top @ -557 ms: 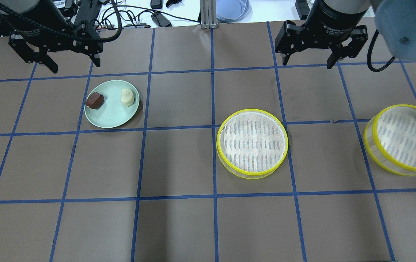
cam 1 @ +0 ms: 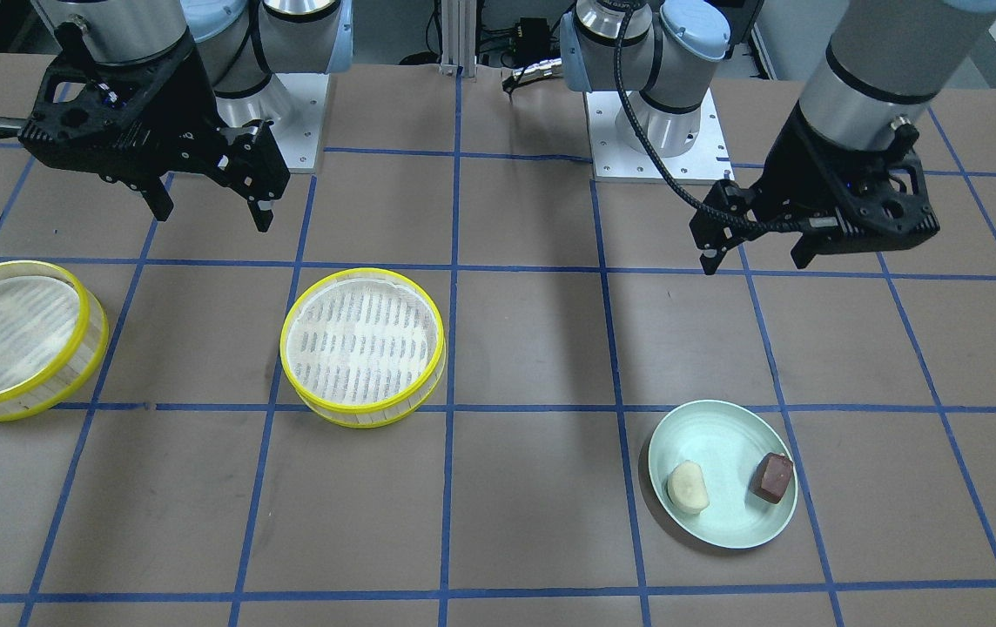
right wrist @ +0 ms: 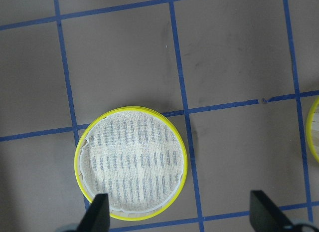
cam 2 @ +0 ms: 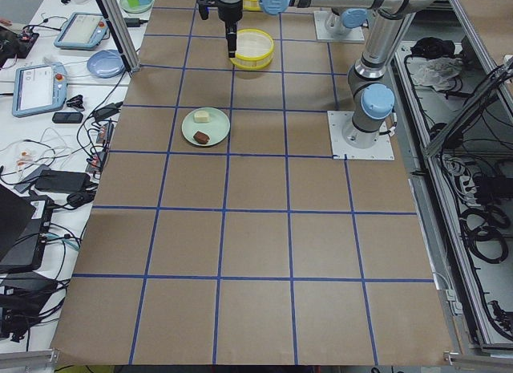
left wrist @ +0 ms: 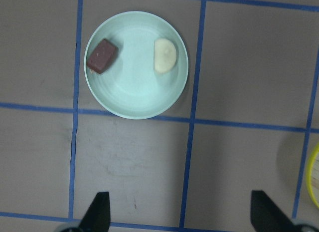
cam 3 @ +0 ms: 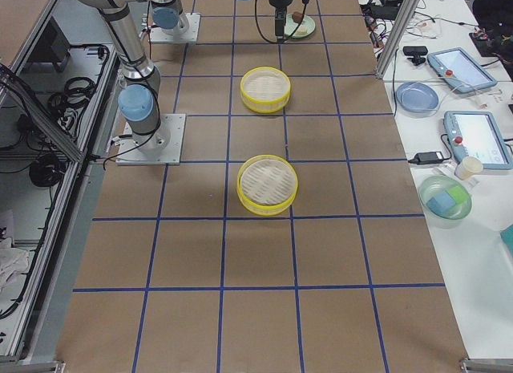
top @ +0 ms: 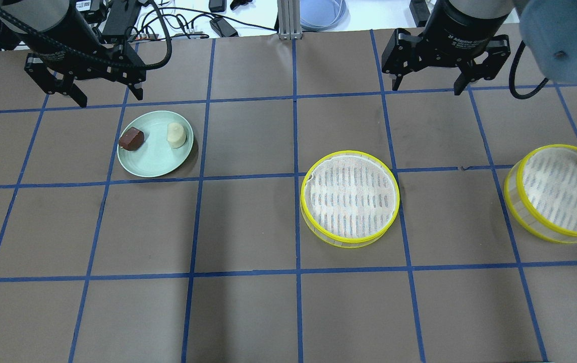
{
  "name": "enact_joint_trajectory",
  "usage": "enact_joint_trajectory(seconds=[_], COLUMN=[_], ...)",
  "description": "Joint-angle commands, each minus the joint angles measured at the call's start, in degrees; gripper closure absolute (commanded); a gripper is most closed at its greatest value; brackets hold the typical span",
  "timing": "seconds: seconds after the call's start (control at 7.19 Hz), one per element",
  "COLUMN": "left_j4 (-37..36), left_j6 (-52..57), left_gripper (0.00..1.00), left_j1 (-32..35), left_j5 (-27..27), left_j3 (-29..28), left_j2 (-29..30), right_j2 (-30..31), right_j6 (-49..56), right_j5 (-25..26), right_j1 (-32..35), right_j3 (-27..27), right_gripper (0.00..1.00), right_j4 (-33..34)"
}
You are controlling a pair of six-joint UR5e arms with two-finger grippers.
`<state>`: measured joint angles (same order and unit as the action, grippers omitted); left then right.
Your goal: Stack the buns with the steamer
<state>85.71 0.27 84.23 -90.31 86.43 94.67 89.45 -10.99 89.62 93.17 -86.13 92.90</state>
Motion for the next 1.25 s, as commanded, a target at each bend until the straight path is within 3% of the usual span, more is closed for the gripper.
enact_joint_trajectory(seconds=[0.0,0.56,0.83,1.11], left_j4=[-16.27,-28.74,-29.2,-33.66], left_j6=[2.8,2.81,2.89,2.37], left_gripper=[0.0,0.0,0.0,0.01], left_j1=[-3.1,-3.2,-3.11,-3.02], left_j5=[0.39,1.87,3.03,3.12], left_j3=[6.87,8.76,8.85,8.85], left_j2=[6.37,20.01,23.36,25.12], right_j2=[-0.24,-0.15,-0.15,-0.24], right_j6=[3.06,10.85,24.19,35.1], right_j5=[0.55,1.61,4.67,4.17], right_j1=[-0.79,-3.06,-10.25,-19.73], right_j3=[0.09,-0.18,-0.18,-1.83], right_gripper=[0.0,0.0,0.01,0.01], right_j4=[0.17,-1.05,-0.88,-0.88])
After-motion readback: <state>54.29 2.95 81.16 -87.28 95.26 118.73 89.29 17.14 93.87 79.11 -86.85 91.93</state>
